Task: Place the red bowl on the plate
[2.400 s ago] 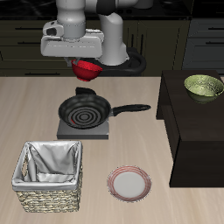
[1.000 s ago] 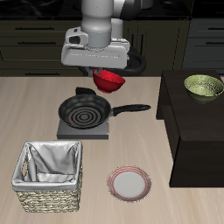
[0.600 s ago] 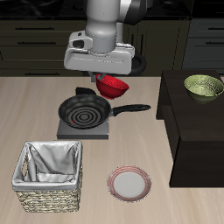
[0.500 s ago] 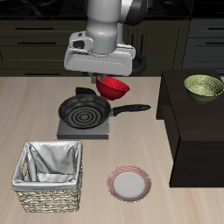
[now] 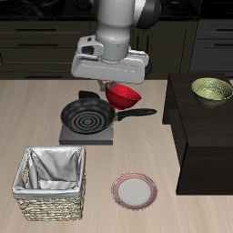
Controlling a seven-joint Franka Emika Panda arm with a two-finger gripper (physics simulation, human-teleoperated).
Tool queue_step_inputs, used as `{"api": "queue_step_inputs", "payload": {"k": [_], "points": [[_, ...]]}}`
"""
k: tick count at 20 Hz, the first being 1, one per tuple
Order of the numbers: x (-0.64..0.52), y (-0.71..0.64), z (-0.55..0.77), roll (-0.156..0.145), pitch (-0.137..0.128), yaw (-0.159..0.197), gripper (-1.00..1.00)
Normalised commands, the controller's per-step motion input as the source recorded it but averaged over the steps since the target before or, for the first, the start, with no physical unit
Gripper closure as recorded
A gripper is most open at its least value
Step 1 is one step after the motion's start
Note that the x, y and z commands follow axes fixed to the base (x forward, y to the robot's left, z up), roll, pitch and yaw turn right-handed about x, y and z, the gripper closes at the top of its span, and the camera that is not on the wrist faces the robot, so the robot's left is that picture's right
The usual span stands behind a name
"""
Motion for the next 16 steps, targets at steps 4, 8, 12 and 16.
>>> {"api": "queue_step_inputs", "payload": {"k": [4, 8, 12, 16], "points": [[0.12, 0.14, 0.02, 0.015, 0.006, -0.019, 1.00], [0.14, 0.15, 0.02, 0.026, 0.015, -0.025, 1.00], [0.05, 0.05, 0.02, 0.011, -0.009, 0.014, 1.00], [0.33, 0.08, 0.02, 0.021, 0.011, -0.002, 1.00]]}}
